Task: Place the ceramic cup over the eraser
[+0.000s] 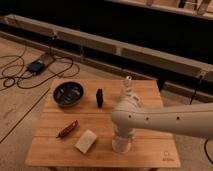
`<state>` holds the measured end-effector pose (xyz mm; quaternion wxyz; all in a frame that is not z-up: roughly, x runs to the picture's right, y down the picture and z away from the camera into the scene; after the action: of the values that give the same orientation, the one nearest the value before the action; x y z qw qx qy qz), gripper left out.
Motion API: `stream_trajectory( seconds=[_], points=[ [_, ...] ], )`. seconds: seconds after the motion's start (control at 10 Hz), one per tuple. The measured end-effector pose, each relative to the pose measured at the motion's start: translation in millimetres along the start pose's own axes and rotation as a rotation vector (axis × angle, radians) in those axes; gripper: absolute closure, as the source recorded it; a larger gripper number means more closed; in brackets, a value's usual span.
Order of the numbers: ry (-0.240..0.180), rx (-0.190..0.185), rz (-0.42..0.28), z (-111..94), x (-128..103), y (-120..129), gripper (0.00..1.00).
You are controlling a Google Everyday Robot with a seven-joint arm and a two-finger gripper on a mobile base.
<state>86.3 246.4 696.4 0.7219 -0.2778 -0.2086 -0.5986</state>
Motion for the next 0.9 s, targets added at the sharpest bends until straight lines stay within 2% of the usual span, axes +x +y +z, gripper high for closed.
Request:
stream_trajectory(
  seconds=[0.1, 0.4, 0.9],
  points=[
    [0.0, 0.007, 0.005, -7.0, 3.6, -0.6, 1.0],
    [0.02, 0.036, 0.015, -34.2, 24.2, -1.1, 1.0],
    [0.103, 0.058, 0.002, -91.2, 76.3, -4.2, 1.0]
  ],
)
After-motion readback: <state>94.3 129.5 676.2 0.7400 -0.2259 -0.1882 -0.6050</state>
